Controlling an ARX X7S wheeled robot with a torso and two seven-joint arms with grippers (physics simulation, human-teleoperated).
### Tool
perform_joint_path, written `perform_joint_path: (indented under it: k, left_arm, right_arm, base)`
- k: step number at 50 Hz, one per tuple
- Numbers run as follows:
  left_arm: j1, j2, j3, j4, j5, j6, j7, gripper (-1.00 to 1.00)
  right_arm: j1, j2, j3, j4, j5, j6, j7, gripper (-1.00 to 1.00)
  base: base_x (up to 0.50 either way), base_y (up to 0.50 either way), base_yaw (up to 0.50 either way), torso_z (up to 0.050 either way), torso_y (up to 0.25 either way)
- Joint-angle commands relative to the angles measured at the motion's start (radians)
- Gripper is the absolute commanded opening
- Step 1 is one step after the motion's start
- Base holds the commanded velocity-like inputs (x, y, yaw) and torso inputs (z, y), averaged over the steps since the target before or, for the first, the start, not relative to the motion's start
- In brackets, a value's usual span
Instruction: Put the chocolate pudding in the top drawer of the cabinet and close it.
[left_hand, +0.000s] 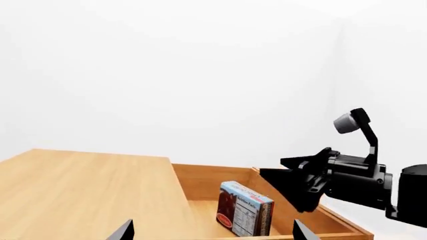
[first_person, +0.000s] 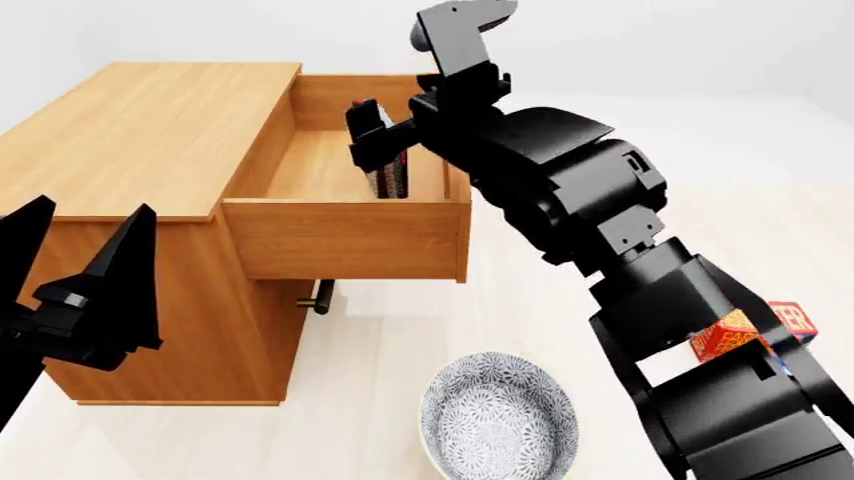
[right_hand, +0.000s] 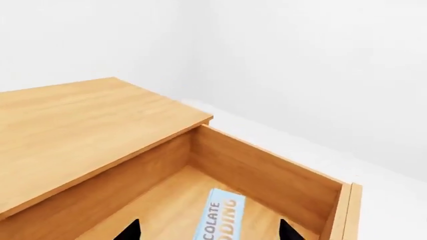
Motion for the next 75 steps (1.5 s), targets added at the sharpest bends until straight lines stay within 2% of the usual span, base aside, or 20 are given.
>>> perform_joint_path:
  k: [1,15,39,49,65,75]
  left_arm:
    - [0.004,0.002,-0.001,0.002,0.000,0.001,-0.001,1.00]
    - [0.003,0.014,-0.007,0.001,0.001,-0.006,-0.006,1.00]
    - [-0.006,0.007,-0.022,0.045,0.018,-0.044,-0.023,1.00]
    - [-0.008,0.032,-0.028,0.041,0.030,-0.059,-0.036,1.00]
    - [-0.022,0.021,-0.044,0.096,0.048,-0.099,-0.052,1.00]
    - [-0.046,0.063,-0.064,0.114,0.031,-0.150,-0.056,1.00]
  right_arm:
    - [-0.031,0.064,0.031,-0.158,0.019,-0.055,0.061,1.00]
    - [-0.071,0.176,0.085,-0.395,0.056,-0.019,0.191,1.00]
    - [-0.236,0.460,0.206,-0.872,0.204,0.137,0.450,1.00]
    - [-0.352,0.582,0.280,-1.064,0.257,0.138,0.563,1.00]
    - [-0.525,0.731,0.380,-1.268,0.313,0.111,0.700,1.00]
    - [-0.644,0.814,0.448,-1.349,0.330,0.069,0.764,1.00]
  base:
    - [0.00,0.00,0.00,0.000,0.000]
    - [0.00,0.00,0.00,0.000,0.000]
    - [0.00,0.00,0.00,0.000,0.000]
    - [0.00,0.00,0.00,0.000,0.000]
    - [0.00,0.00,0.00,0.000,0.000]
    - [0.00,0.00,0.00,0.000,0.000]
